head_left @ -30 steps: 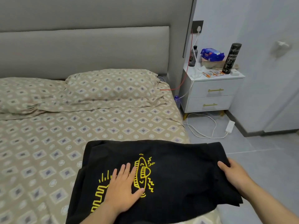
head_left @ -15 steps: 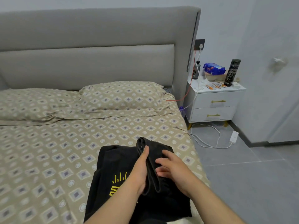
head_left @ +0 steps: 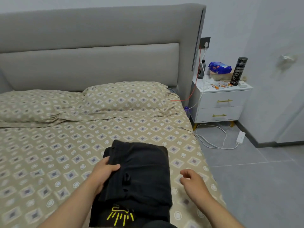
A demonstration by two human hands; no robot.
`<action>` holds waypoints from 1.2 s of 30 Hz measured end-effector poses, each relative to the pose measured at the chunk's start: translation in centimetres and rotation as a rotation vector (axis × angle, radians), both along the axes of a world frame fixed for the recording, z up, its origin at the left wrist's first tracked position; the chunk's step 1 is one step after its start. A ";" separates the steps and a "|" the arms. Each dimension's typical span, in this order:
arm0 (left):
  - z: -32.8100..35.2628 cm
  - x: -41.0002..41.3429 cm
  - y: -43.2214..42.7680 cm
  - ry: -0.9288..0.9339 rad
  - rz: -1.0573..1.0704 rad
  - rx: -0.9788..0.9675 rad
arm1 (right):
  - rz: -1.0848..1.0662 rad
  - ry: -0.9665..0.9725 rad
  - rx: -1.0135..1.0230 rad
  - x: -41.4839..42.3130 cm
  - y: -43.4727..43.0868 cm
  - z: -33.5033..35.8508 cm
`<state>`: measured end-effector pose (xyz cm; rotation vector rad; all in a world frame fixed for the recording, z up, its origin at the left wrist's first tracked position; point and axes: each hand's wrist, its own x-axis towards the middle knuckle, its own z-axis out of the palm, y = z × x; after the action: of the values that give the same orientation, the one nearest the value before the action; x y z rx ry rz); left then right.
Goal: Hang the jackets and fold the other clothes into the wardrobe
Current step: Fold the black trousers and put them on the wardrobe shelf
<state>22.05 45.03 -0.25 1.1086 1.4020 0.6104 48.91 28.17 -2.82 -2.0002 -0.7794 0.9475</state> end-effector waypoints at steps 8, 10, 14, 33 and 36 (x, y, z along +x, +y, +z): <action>-4.7 -5.0 -2.8 0.521 0.048 -0.056 | 0.207 0.171 -0.205 -4.4 1.0 -2.8; -4.8 -5.1 -2.8 0.392 0.051 -0.115 | 0.138 0.281 -0.173 -5.2 1.6 -3.3; -4.4 -4.8 -3.0 -0.011 0.032 -0.375 | 0.005 0.420 -0.078 -5.6 2.9 -3.5; -5.6 5.9 -5.9 -0.085 -0.126 -0.214 | -0.024 0.241 -0.142 8.5 -3.4 -2.7; -5.6 6.7 -5.1 -0.086 -0.139 -0.256 | -0.082 0.111 -0.048 9.2 -1.0 -2.6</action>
<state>28.72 39.89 -5.81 0.9542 1.2768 0.3626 58.07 27.18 -5.37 -1.9864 -0.6144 1.0291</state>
